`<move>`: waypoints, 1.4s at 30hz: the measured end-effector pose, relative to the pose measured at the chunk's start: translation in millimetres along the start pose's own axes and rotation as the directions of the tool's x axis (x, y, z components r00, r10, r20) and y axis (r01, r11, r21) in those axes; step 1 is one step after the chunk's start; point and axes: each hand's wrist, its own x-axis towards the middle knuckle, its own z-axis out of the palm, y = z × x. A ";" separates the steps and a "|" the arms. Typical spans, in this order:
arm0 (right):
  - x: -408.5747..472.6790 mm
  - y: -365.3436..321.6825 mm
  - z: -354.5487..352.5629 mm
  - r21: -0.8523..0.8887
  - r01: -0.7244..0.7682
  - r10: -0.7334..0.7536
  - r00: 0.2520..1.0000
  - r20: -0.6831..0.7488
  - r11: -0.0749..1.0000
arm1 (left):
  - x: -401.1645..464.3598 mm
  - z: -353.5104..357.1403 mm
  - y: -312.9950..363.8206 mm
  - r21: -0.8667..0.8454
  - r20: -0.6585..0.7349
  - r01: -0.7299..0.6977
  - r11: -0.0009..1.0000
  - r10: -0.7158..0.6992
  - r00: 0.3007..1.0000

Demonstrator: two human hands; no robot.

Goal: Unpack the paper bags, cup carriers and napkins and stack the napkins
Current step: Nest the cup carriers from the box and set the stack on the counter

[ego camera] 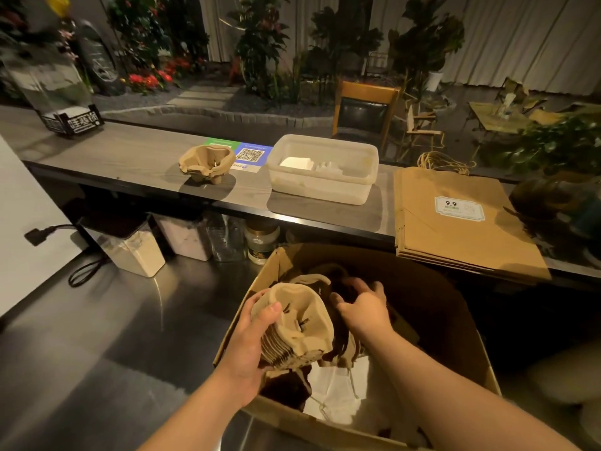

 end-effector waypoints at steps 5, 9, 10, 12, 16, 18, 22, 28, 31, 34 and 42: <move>18.5 -19.5 7.3 -0.037 -0.065 0.069 0.991 0.114 0.997 | 0.6 -0.8 0.4 -0.012 0.007 -0.007 1.000 0.007 1.000; 25.7 -26.9 17.9 -0.094 -0.102 0.113 0.986 0.122 0.990 | 2.2 -3.1 -0.7 -0.020 0.001 -0.004 1.000 0.004 1.000; 27.0 -27.8 18.7 -0.126 -0.111 0.126 0.986 0.112 0.986 | 3.0 -3.6 -1.0 -0.025 0.001 -0.003 1.000 0.003 1.000; 27.9 -30.6 17.0 -0.172 -0.126 0.144 0.985 0.095 0.977 | 3.6 -3.9 -1.1 -0.028 0.003 0.000 1.000 0.000 1.000; 22.8 -25.4 12.4 -0.094 -0.059 0.064 0.997 0.043 0.994 | 3.6 -4.7 -2.2 -0.023 0.010 -0.008 1.000 0.008 1.000; 17.2 -18.9 11.4 0.015 -0.055 0.055 0.998 -0.023 0.998 | 3.4 -5.2 -2.3 -0.023 0.015 -0.012 1.000 0.013 1.000; 5.9 -9.0 3.5 0.292 -0.085 0.125 0.985 -0.121 0.953 | 3.2 -5.2 -3.7 -0.019 0.036 -0.038 0.999 0.039 0.999; -9.4 1.0 -18.6 0.724 -0.296 0.349 0.934 0.080 0.624 | 3.8 -7.9 -6.9 -0.020 0.047 -0.047 0.999 0.048 0.998; -23.3 8.2 -27.9 0.769 -0.278 0.331 0.939 0.092 0.575 | 4.2 -7.3 -6.9 -0.006 0.052 -0.039 0.999 0.039 0.998; -38.4 12.2 -38.5 0.754 -0.242 0.283 0.956 0.078 0.611 | 5.4 -8.2 -8.0 -0.003 0.054 -0.028 1.000 0.028 0.998; -68.7 16.1 -67.1 0.520 0.013 -0.022 1.000 0.010 0.854 | 7.6 -7.5 -7.4 0.035 0.110 0.021 0.999 -0.025 0.994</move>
